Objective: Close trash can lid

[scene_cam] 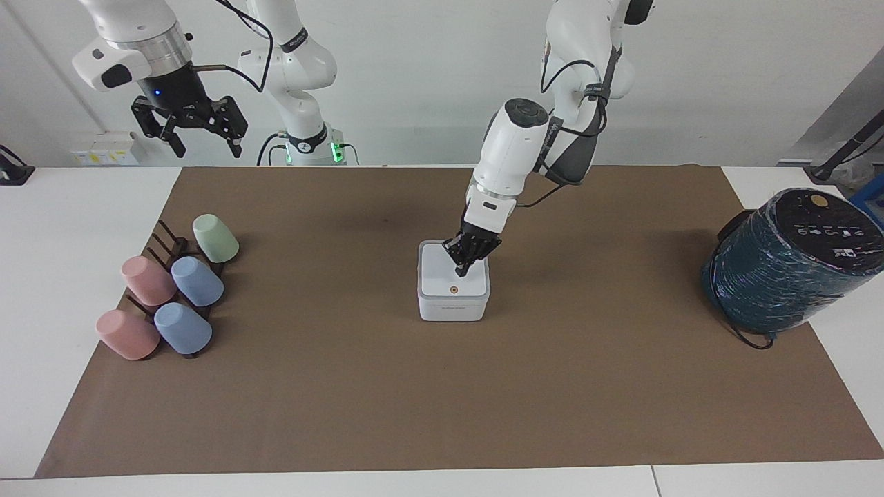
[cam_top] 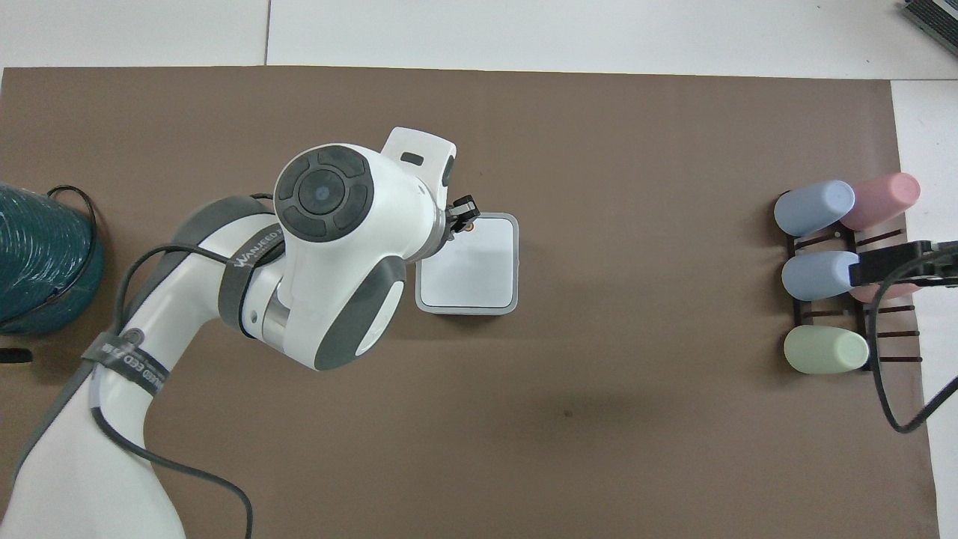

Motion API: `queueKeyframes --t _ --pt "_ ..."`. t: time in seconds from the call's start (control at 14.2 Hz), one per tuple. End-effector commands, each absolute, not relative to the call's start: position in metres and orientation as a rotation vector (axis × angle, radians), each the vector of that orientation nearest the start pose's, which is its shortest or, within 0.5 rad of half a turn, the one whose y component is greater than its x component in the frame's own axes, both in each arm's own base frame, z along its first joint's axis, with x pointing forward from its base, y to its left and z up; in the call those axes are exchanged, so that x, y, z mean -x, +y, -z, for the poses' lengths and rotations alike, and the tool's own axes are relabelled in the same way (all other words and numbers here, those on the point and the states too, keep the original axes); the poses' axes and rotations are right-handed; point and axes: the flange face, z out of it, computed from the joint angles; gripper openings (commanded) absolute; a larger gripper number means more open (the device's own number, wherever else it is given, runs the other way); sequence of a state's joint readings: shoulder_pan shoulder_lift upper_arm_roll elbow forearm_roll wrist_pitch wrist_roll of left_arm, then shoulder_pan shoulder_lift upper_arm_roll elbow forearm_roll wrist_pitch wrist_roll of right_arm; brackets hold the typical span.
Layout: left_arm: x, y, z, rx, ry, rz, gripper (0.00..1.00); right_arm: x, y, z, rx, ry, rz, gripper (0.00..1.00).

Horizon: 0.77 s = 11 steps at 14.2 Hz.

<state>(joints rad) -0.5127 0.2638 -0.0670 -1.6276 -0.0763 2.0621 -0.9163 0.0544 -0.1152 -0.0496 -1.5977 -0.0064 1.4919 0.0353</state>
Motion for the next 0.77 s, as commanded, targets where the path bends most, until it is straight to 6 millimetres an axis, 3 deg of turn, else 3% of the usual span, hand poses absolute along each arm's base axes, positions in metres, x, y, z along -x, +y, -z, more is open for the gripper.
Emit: queueKeyframes --t 0.0,0.07,0.21,0.35,0.49,0.7 --pt "-0.566 -0.314 -0.526 3.179 -0.425 -0.011 0.59 -0.504 0.000 -0.667 3.141 0.063 0.019 1.00" --pt "-0.573 -0.288 -0.538 3.166 -0.332 -0.064 0.71 -0.504 0.000 -0.667 3.141 0.063 0.019 1.00" --pt "-0.587 -0.212 -0.557 3.155 -0.202 -0.134 0.86 -0.504 0.000 -0.667 3.141 0.063 0.019 1.00" --pt "-0.582 -0.141 -0.603 3.186 -0.048 -0.056 1.00 -0.504 0.000 -0.667 3.141 0.063 0.019 1.00" --pt "-0.578 -0.084 -0.616 3.185 0.051 -0.082 1.00 -0.504 0.000 -0.667 3.141 0.063 0.019 1.00" --pt "-0.578 -0.039 -0.622 3.148 0.152 -0.065 1.00 -0.504 0.000 -0.667 3.141 0.063 0.019 1.00"
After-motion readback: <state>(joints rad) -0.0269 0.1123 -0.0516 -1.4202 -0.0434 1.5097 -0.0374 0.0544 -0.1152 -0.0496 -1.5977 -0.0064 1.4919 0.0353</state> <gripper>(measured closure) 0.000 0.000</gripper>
